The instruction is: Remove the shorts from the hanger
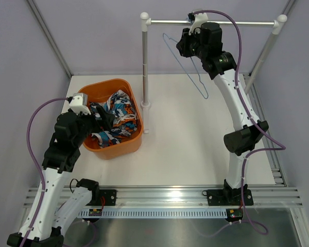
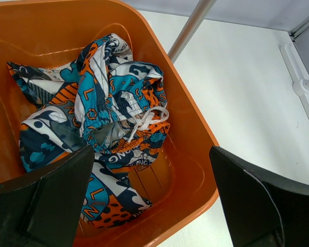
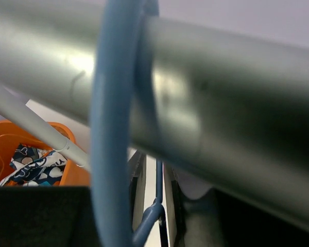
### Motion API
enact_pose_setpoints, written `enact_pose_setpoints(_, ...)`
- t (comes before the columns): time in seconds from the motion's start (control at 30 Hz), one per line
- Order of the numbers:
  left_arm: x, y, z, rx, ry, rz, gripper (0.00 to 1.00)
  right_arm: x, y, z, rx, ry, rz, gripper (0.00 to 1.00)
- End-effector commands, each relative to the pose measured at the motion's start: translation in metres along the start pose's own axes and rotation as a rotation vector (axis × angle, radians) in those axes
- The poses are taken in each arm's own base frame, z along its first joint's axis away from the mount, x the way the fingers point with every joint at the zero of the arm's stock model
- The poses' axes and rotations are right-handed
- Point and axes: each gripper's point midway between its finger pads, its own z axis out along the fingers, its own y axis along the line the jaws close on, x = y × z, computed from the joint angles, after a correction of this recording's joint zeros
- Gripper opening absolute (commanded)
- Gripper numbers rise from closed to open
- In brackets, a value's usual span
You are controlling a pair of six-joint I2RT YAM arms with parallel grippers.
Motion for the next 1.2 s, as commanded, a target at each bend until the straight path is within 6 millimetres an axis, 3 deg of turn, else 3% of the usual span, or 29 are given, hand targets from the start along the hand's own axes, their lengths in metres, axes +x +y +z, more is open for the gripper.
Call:
enact_pose_setpoints(0.0,-0.010,-0.003,0.000,0.018,-0.044,0.015,0.99,-0.031,0.008,-0.017,0.001,-0.085,-0.018,0.30)
enact_pose_setpoints(0.27,-0.009,-0.004,0.000,0.021,-0.041,0.015,0.99,-0.043,0.012,-0.032,0.002,-0.111,-0.012,0.43)
enact_pose_setpoints(0.6,-0.009,-0.003,0.001,0.019,-0.042,0.015,0.99,-0.058,0.002,-0.079,0.088,-0.156,0.020,0.66)
enact_pose_setpoints(0.63,-0.009,-0.004,0.001,0.020,-0.040,0.015,0.99,-0.050,0.000,-0.080,0.102,-0.135,0.031,0.70)
enact_pose_setpoints(0.67,-0.008,-0.003,0.001,0.020,-0.038,0.015,0.99,-0.057,-0.001,-0.095,0.113,-0.152,0.038,0.73)
enact_pose_setpoints(0.73,-0.008,-0.003,0.001,0.020,-0.038,0.015,0.99,-0.048,-0.010,-0.105,0.168,-0.138,0.063,0.81)
enact_pose_setpoints(0.77,-0.008,-0.004,0.001,0.021,-0.038,0.015,0.99,-0.059,-0.011,-0.130,0.185,-0.178,0.075,0.99)
enact_pose_setpoints(0.8,-0.008,-0.004,0.001,0.024,-0.037,0.015,0.99,-0.045,-0.019,-0.135,0.231,-0.155,0.087,0.99)
enact_pose_setpoints(0.83,-0.007,-0.004,0.002,0.025,-0.035,0.015,0.99,-0.043,-0.021,-0.144,0.244,-0.164,0.104,1.00)
enact_pose_setpoints(0.87,-0.007,-0.005,0.002,0.029,-0.032,0.013,0.99,-0.054,-0.019,-0.174,0.247,-0.214,0.118,1.00)
enact_pose_setpoints(0.9,-0.007,-0.005,0.003,0.030,-0.032,0.013,0.99,-0.030,-0.025,-0.176,0.276,-0.177,0.130,0.99)
enact_pose_setpoints(0.93,-0.006,-0.005,0.004,0.031,-0.027,0.013,0.99,-0.026,-0.025,-0.185,0.282,-0.195,0.162,0.99)
enact_pose_setpoints(0.97,-0.006,-0.005,0.004,0.032,-0.026,0.011,0.99,-0.033,-0.024,-0.215,0.282,-0.244,0.184,0.99)
enact_pose_setpoints(1.0,-0.005,-0.005,0.004,0.033,-0.023,0.011,0.99,-0.006,-0.029,-0.215,0.305,-0.200,0.194,0.99)
enact_pose_setpoints(1.03,-0.005,-0.006,0.004,0.034,-0.024,0.011,0.99,0.003,-0.029,-0.222,0.309,-0.197,0.221,0.99)
enact_pose_setpoints(1.07,-0.005,-0.005,0.004,0.033,-0.024,0.011,0.99,0.003,-0.028,-0.246,0.305,-0.230,0.230,0.99)
enact_pose_setpoints(1.13,-0.005,-0.006,0.004,0.035,-0.025,0.010,0.99,0.040,-0.037,-0.252,0.352,-0.170,0.237,1.00)
enact_pose_setpoints(1.17,-0.005,-0.005,0.006,0.034,-0.022,0.008,0.99,0.041,-0.037,-0.267,0.355,-0.193,0.245,1.00)
